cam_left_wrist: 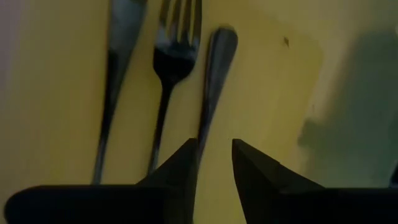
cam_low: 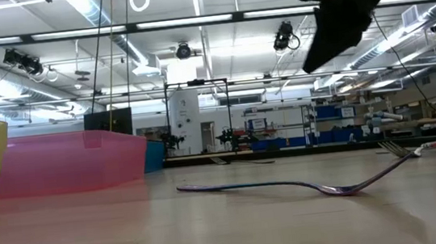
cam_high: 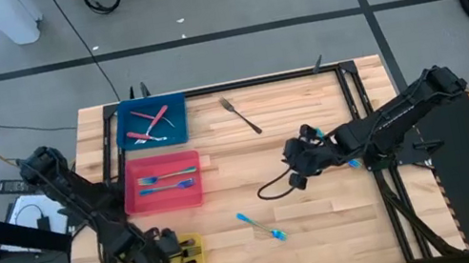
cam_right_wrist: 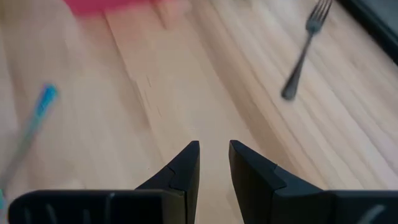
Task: Sort silverware by color (type)
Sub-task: Put the pink fork into the blue bin
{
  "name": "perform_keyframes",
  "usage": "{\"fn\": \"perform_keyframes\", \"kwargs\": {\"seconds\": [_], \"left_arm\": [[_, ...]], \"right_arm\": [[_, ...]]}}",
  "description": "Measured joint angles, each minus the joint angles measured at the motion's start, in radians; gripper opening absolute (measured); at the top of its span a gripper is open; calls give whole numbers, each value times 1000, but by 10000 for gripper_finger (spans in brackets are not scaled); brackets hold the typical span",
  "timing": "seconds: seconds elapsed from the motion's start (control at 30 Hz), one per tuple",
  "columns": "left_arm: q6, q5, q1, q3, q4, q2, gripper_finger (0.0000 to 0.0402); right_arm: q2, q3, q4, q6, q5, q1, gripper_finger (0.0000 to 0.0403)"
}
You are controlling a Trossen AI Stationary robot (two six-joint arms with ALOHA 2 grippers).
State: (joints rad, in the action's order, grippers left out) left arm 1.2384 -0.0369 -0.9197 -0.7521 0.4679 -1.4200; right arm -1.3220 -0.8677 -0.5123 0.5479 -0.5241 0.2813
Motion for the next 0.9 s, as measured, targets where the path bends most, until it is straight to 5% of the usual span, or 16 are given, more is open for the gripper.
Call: {"fn": "perform_keyframes", "kwargs": {"seconds": [0.17, 0.5, 0.7, 0.9], "left_arm": [[-68, 130, 68, 0, 0, 0, 100], [-222, 155, 165, -4, 2, 26, 100], [-289, 148, 213, -69, 85, 93, 100], [-482, 58, 276, -144, 183, 136, 100]], "right_arm": [[0, 0, -184, -3, 88, 0, 95], [0, 0, -534, 173, 133, 0, 95], [0, 70, -526, 160, 143, 0, 95], [0, 188, -472, 162, 261, 4, 95]]}}
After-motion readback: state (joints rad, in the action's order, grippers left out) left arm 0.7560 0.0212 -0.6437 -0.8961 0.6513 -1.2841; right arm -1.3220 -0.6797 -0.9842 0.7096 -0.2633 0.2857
